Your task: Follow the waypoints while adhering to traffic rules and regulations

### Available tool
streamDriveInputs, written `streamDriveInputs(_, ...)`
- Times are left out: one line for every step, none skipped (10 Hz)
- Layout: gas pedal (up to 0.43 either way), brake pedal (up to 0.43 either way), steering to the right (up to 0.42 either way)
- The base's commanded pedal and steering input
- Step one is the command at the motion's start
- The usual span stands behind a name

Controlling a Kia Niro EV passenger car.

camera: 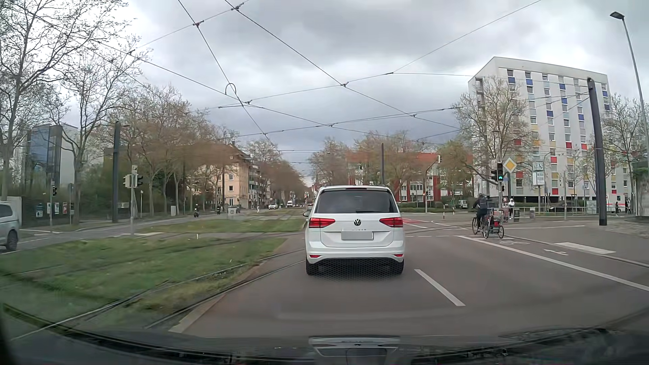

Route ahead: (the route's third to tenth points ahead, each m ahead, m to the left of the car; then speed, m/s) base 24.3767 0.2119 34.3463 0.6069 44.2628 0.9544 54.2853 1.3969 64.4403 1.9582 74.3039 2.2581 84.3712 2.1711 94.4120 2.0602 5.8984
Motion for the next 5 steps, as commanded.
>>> streamDriveInputs(0.000, 0.000, 0.000)
streamDriveInputs(0.000, 0.000, 0.000)
streamDriveInputs(0.000, 0.000, 0.000)
streamDriveInputs(0.000, 0.000, -0.001)
streamDriveInputs(0.000, 0.000, -0.002)
